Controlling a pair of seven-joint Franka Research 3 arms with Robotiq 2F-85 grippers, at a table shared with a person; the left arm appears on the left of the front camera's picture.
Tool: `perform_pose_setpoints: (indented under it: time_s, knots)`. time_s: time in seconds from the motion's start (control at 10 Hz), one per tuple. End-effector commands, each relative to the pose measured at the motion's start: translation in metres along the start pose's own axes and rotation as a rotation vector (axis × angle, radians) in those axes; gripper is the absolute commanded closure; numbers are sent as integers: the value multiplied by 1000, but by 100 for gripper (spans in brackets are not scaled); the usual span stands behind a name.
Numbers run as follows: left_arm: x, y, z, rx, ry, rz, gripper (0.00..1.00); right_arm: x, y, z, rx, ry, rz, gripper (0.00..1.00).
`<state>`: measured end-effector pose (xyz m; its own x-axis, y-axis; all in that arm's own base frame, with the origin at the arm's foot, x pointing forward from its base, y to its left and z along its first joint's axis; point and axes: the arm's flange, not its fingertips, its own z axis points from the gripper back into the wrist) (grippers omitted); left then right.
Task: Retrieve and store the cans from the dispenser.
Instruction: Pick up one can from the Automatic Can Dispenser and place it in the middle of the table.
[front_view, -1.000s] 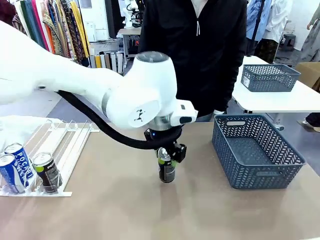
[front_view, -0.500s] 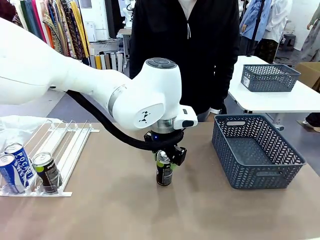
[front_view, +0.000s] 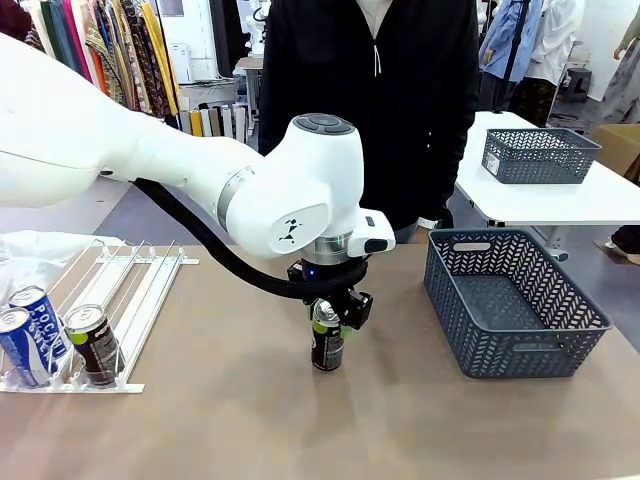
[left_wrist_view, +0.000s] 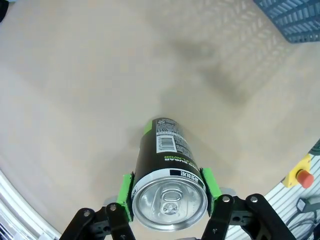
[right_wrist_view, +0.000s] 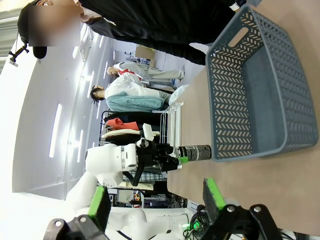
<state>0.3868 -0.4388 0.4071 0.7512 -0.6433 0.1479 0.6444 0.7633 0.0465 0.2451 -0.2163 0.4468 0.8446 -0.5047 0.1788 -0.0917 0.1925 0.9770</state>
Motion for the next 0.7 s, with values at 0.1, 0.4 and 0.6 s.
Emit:
perform_pose_setpoints:
  time_s: [0.1,0.4,0.6]
  knots:
    - [5,4,11,19,-21,35,0,1,0,1,10,-3,25,0]
    - [-28,24,127,-14,-240,57,0,1,0,1,10,-3,25,0]
    - [-89,83,221,-132,-292,94,0,1,0,1,10,-3,25,0]
